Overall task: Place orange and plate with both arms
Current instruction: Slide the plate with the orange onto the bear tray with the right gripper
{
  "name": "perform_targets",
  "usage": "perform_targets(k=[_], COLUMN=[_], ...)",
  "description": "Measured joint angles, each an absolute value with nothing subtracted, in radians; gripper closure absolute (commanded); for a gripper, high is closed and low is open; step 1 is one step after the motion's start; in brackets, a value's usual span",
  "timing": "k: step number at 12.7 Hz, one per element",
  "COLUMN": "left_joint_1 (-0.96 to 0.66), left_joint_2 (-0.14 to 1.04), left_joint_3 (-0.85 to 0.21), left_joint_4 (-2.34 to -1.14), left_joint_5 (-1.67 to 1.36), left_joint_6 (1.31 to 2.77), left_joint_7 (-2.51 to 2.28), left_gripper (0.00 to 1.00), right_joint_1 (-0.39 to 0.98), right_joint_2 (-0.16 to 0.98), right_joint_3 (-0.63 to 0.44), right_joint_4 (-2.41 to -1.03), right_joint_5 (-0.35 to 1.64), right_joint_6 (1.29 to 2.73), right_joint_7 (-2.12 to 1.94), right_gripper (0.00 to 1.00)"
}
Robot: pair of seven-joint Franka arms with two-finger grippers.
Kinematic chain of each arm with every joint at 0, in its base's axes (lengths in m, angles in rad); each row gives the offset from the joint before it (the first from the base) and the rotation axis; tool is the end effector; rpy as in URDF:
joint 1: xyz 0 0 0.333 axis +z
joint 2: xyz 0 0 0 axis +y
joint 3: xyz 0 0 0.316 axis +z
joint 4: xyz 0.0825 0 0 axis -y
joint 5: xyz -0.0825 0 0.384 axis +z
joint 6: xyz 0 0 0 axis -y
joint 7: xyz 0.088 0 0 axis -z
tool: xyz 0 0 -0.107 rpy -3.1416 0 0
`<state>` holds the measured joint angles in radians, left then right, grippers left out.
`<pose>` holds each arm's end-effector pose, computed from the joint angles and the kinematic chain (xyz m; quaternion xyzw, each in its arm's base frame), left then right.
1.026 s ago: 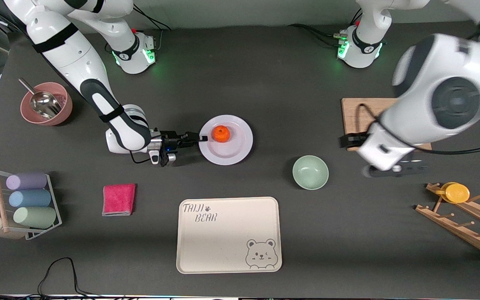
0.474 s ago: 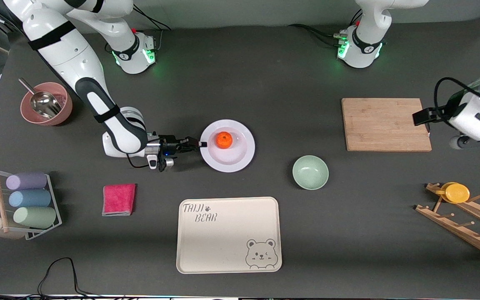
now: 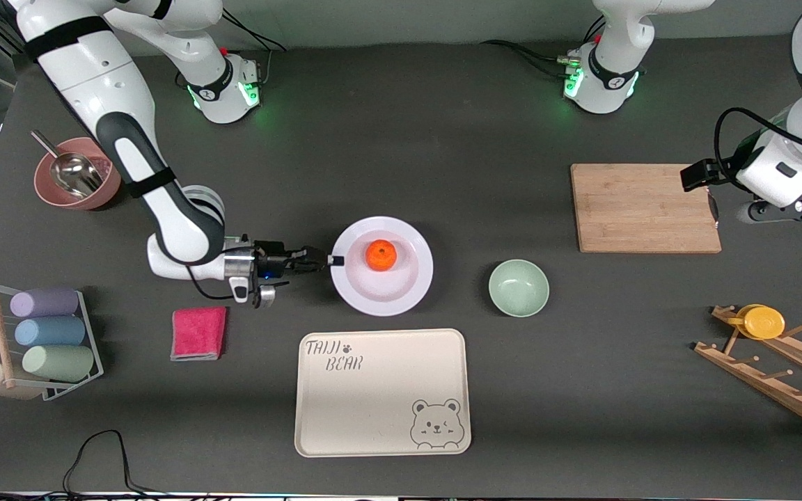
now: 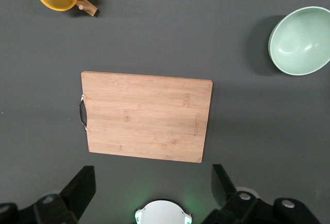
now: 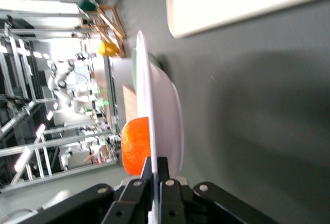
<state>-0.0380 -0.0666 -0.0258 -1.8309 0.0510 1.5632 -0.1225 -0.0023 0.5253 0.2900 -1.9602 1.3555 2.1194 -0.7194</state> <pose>0.5181 -0.0279 0.5386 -0.9942 -0.0269 0.0975 0.0355 0.5699 0.2089 0.2201 -0.8354 0.0164 0.0379 0.5481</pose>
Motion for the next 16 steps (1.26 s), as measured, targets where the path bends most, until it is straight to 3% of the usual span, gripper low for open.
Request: perform_targets(k=[4,6,8,11,16], left_joint_1=[-0.050,-0.094,-0.180,-0.201,-0.208], left_joint_2=[-0.067,-0.068,-0.067,-0.060,-0.033], left_joint_3=[-0.028,-0.007,0.079,0.112,0.113], left_joint_4=[-1.824,-1.806,-1.795,-1.793,-1.783], left_joint_5=[0.053,0.067,0.072,0.073,0.074], left_joint_6=[1.557,1.545,1.543,1.543,1.541], left_joint_7=[-0.122,-0.122,-0.122,-0.120,-0.119], left_gripper=[0.00,0.00,0.00,0.00,0.00], right_joint_1=[-0.012,-0.012,-0.011,-0.011,0.016], right_joint_2=[0.558,0.640,0.752,0.895,1.059], right_joint_3=[0.275,0.275,0.274,0.273,0.280], right_joint_4=[-1.712,-1.580,-1.446,-1.242,-1.126], right_joint_5=[1.354,1.354,1.346,1.226,1.011], right_joint_6=[2.116,2.116,2.117,2.124,2.317], right_joint_7=[-0.486,-0.443,-0.362,-0.256,-0.250], right_gripper=[1.00,1.00,1.00,1.00,1.00])
